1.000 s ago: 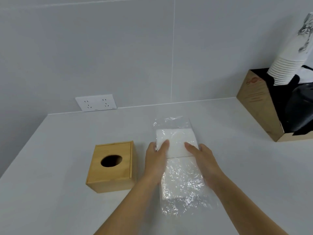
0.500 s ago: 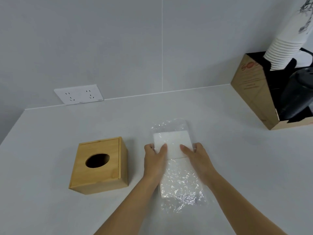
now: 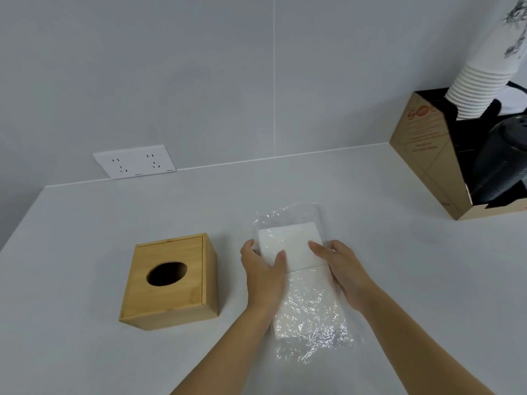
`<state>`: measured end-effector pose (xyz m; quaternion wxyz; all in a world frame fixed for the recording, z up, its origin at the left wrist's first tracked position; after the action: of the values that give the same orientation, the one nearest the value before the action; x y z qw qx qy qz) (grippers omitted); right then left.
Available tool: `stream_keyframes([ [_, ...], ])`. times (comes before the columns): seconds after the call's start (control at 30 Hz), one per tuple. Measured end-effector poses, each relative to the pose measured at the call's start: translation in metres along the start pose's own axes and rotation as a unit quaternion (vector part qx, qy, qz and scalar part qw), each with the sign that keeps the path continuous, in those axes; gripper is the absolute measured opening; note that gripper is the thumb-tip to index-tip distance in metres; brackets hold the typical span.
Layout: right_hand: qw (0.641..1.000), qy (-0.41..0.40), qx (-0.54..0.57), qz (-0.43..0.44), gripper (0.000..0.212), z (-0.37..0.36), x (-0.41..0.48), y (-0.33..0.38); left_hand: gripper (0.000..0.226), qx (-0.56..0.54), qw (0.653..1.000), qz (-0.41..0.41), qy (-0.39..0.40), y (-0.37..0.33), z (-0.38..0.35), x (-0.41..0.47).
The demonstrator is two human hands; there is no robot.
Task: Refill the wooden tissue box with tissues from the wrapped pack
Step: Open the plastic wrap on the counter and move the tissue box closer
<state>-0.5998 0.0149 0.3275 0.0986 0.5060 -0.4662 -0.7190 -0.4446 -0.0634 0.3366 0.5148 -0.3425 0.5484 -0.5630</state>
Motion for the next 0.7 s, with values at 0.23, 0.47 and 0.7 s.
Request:
stream_keyframes([
  [0.23, 0.999, 0.05, 0.004, -0.019, 0.035, -0.005, -0.009, 0.005, 0.038, 0.38, 0.919, -0.101, 0.035, -0.029, -0.005, -0.004],
  [0.47, 0.991, 0.13, 0.023, 0.035, 0.068, -0.011, -0.032, 0.034, 0.064, 0.16, 0.977, 0.033, 0.138, -0.035, -0.019, -0.007],
  [0.7, 0.987, 0.123, -0.021, 0.098, 0.034, -0.015, -0.05, 0.061, 0.044, -0.244, 0.909, 0.169, 0.294, -0.055, -0.056, -0.035],
])
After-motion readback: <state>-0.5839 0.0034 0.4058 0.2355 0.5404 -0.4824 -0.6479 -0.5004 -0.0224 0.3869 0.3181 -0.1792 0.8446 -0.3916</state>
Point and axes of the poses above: each hand's wrist, its own x-axis towards the middle knuckle, its own z-axis out of the back of the hand, y = z × x, the point moved 9 cm from there along x, towards the middle knuckle, and after that the axes turned 10 degrees about -z, right-handed, at the moved point
